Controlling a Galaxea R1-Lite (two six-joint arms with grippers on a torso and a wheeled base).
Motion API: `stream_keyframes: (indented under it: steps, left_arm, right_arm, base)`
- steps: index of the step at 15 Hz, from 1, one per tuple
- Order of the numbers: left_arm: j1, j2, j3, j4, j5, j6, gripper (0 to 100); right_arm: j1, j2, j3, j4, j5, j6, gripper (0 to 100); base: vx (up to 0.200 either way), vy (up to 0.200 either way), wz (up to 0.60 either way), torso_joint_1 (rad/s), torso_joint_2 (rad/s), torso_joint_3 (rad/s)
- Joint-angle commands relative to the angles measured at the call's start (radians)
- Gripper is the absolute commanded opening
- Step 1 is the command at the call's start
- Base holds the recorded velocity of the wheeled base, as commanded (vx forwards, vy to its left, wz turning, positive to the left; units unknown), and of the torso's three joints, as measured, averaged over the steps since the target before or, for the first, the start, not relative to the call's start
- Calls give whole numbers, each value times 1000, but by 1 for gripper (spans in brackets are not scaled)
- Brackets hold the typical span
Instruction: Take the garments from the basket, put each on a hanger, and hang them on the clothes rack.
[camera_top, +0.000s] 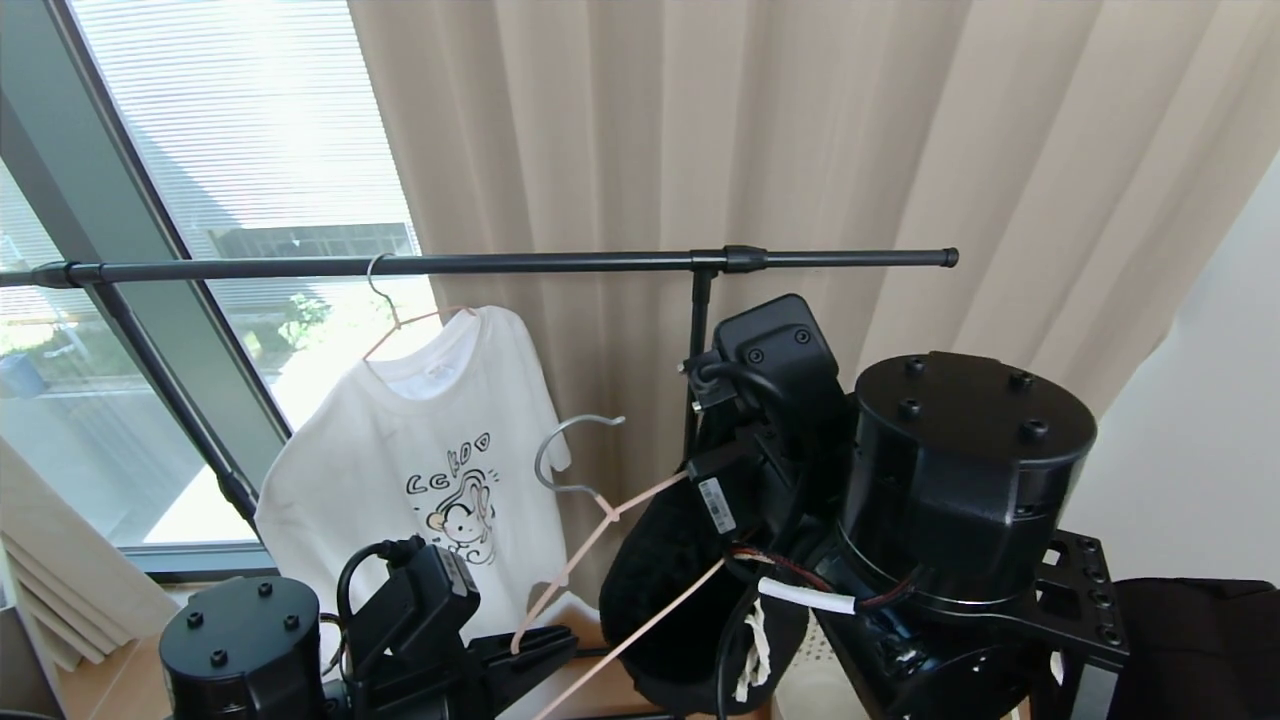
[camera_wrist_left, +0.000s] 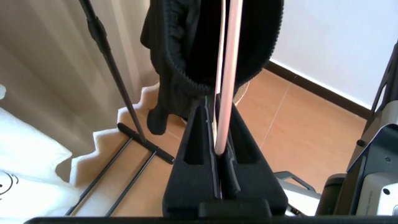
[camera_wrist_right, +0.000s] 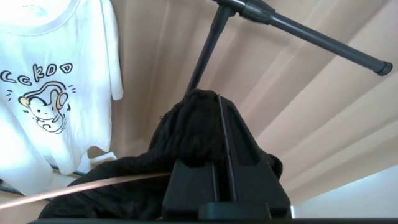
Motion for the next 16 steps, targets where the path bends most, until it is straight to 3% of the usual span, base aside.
stream_keyframes:
  steps: [1,11,16]
  left_arm:
    - [-1,2,3,-12,0,-7,0]
    - [-6,16,1,-14,0,-8,0]
    - [-6,30,5,-44,1,-10,0]
  right_arm:
    - [11,30,-5,-18,-4,8,0]
    - [138,26,0,-106,-46,13,0]
    - [158,32,-18,-106,-46,78,0]
  base:
    - [0,0,0,0,0,0]
    - [0,0,0,0,0,0]
    - [0,0,0,0,0,0]
